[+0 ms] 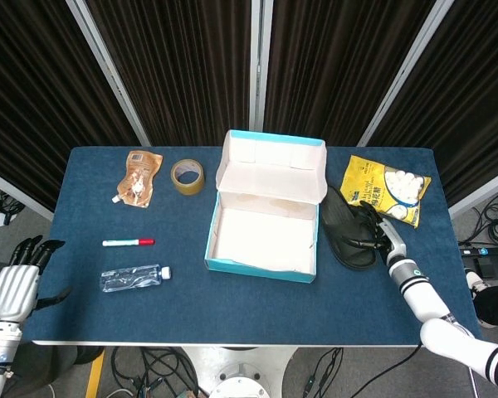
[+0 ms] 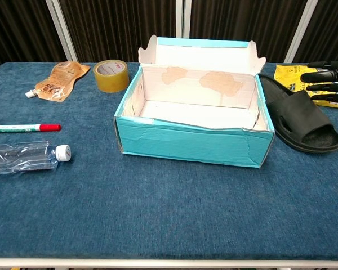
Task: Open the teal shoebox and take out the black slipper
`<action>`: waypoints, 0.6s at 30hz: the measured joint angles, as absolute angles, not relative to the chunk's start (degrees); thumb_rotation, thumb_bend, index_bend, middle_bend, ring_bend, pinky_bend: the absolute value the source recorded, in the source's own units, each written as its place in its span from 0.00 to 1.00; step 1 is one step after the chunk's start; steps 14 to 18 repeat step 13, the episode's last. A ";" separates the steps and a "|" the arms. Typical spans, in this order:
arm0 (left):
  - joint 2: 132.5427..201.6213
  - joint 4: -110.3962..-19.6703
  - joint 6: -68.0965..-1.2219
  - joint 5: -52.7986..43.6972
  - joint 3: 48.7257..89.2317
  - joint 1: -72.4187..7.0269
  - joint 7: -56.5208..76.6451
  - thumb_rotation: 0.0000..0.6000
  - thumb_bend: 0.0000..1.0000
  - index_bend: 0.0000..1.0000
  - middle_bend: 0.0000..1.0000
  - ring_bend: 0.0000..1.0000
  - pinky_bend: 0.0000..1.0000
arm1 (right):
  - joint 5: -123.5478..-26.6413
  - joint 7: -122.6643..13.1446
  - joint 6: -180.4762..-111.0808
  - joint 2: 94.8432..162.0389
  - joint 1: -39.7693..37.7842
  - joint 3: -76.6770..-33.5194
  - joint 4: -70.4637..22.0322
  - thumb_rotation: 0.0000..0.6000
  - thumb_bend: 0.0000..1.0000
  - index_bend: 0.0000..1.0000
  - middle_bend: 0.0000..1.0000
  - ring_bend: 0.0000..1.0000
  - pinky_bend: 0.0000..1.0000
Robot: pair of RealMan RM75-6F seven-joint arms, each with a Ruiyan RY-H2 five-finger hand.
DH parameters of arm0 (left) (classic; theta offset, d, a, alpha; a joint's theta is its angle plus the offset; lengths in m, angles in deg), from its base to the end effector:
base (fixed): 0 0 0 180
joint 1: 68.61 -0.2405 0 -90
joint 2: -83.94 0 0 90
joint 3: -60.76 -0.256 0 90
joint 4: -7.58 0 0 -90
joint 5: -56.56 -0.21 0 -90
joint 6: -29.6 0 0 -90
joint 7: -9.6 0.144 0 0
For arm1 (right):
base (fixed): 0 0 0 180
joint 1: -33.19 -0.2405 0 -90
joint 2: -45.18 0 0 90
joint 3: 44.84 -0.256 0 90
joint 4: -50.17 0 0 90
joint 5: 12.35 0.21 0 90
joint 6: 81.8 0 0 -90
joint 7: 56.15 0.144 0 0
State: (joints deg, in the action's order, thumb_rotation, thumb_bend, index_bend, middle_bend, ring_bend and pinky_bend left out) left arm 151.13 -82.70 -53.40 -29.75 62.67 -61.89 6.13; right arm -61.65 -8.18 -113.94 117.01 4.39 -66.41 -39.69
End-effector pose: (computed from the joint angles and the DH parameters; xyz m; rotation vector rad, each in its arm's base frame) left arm -0.3099 0.1877 0.1376 -1.4104 -0.9819 -0.9587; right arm -0.2491 -0.3378 0.0633 0.6962 -2.2922 1.2489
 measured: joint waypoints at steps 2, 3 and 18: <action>151.08 -82.75 -53.94 -29.69 62.85 -62.04 6.49 1.00 0.16 0.16 0.17 0.07 0.07 | -66.00 -8.03 -114.04 116.33 5.46 -66.53 -40.52 1.00 0.04 0.00 0.00 0.00 0.00; 151.10 -82.73 -54.13 -29.64 62.96 -62.08 6.69 1.00 0.16 0.16 0.17 0.07 0.07 | -68.31 -8.21 -114.47 115.94 6.03 -66.47 -40.88 1.00 0.06 0.00 0.00 0.00 0.00; 152.12 -82.12 -54.56 -28.97 63.61 -61.98 9.30 1.00 0.16 0.16 0.17 0.07 0.07 | -89.95 -26.87 -139.59 111.13 16.75 -61.69 -43.25 1.00 0.11 0.05 0.07 0.00 0.02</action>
